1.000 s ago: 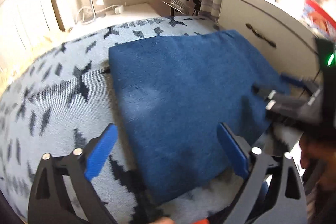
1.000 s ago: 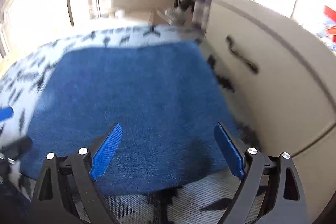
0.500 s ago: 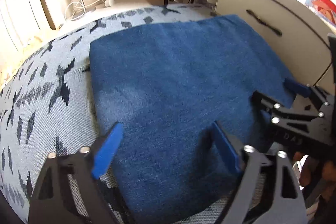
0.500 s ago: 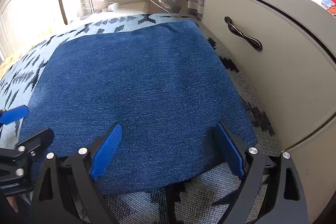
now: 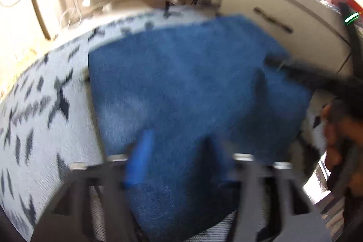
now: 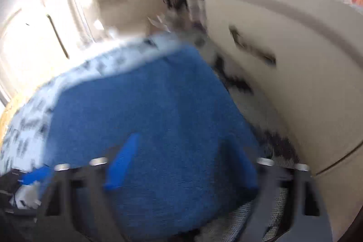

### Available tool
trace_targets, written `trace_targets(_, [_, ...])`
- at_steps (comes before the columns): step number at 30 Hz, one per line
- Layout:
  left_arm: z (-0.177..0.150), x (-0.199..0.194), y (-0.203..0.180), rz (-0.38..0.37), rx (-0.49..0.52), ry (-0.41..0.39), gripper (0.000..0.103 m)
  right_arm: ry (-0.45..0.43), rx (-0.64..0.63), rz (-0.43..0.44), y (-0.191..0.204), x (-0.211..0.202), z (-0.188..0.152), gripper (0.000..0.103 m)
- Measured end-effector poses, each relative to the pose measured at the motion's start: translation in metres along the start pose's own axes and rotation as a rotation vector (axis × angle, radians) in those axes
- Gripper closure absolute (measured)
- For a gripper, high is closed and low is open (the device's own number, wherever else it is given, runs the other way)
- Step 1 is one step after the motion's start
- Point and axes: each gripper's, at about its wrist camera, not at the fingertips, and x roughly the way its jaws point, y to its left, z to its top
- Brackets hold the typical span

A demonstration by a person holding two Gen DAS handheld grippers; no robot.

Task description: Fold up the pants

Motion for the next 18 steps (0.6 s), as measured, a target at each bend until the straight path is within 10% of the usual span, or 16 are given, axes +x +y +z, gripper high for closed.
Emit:
trace_targets(7, [0.116, 0.027, -0.022, -0.25, 0.219, -0.131, 0.062, -0.111, 0.088, 0.064, -0.016, -0.015, -0.017, 0.045])
trace_targets(18, [0.224, 0.16, -0.073, -0.5, 0.405, 0.153, 0.076, -0.217, 0.137, -0.015, -0.051, -0.06, -0.028, 0.025])
